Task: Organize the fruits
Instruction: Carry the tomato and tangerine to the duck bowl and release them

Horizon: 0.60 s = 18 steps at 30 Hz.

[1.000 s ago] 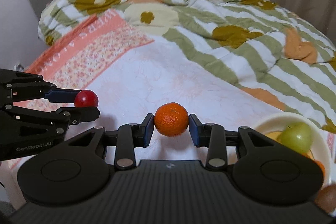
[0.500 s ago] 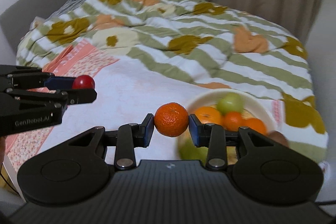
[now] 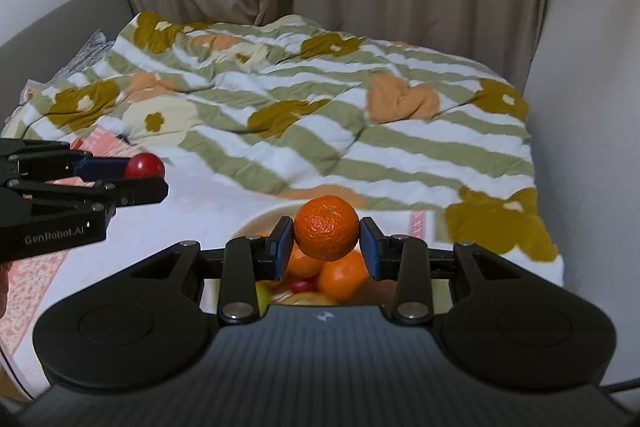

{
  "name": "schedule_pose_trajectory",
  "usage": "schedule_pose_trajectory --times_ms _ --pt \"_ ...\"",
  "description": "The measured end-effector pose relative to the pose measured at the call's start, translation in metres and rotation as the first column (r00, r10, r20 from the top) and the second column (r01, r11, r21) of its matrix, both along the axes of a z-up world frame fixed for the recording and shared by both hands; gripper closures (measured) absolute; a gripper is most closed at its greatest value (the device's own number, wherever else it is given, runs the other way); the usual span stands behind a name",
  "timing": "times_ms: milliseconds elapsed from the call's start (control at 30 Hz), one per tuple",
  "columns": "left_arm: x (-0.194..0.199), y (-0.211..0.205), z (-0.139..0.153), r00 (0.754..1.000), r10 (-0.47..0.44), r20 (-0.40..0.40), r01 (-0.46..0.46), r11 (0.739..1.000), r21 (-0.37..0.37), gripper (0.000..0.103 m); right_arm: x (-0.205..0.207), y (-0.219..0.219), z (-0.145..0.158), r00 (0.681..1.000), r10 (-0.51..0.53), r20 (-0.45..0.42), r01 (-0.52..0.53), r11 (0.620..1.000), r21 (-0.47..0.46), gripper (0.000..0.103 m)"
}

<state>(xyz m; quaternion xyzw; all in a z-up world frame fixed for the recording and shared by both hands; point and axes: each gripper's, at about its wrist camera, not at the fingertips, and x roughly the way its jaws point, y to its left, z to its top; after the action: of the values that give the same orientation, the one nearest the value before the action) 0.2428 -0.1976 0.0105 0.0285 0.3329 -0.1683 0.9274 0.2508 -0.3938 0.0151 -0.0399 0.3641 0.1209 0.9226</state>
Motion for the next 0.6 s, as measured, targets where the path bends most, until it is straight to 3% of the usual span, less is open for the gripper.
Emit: schedule_pose_trajectory --times_ms 300,600 --pt "0.045 -0.035 -0.037 0.996 0.032 -0.079 -0.03 0.999 0.032 0.067 0.048 -0.038 -0.025 0.999 -0.006 -0.043 0.008 1.0 0.026 0.052" --pt "0.076 -0.042 -0.077 0.986 0.056 -0.158 -0.047 0.997 0.062 0.067 0.073 -0.041 -0.052 0.995 0.037 -0.097 -0.034 0.999 0.028 0.052"
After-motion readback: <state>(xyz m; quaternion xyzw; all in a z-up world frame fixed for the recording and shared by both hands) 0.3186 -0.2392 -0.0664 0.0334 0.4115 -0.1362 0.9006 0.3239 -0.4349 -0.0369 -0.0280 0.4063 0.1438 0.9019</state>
